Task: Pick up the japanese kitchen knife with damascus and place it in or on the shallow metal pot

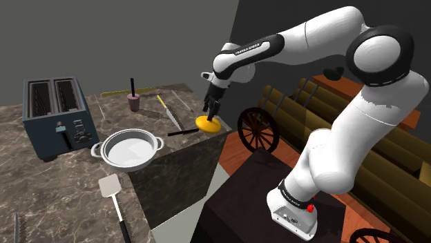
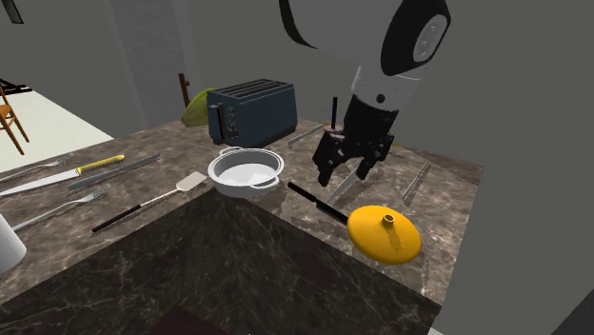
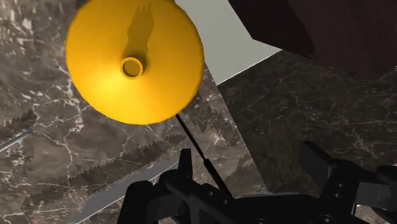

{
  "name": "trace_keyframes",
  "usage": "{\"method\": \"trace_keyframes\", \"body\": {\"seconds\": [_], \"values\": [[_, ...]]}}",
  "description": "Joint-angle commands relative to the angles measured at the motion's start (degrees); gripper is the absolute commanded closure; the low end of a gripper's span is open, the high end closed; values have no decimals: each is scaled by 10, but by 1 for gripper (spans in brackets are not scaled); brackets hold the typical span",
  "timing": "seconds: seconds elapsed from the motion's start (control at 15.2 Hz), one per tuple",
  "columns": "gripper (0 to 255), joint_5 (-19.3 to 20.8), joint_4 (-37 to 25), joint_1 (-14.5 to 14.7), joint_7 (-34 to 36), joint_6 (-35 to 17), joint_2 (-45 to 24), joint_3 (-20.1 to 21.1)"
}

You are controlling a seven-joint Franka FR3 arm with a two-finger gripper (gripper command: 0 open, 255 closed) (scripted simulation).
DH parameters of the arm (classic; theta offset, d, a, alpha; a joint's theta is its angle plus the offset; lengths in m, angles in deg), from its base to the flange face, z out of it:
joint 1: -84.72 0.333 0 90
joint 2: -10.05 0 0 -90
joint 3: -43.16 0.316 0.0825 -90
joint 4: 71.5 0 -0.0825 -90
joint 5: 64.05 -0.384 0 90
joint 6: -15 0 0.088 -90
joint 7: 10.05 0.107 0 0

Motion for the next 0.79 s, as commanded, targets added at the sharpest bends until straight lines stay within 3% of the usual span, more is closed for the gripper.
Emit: {"method": "trace_keyframes", "body": {"seconds": [0.0,0.46,0.73], "values": [[0,-39,-28,4,-69,-11,-52,1],[0,-130,-136,-6,-242,-23,-204,53],[0,-145,-137,-8,-255,-40,-224,63]]}}
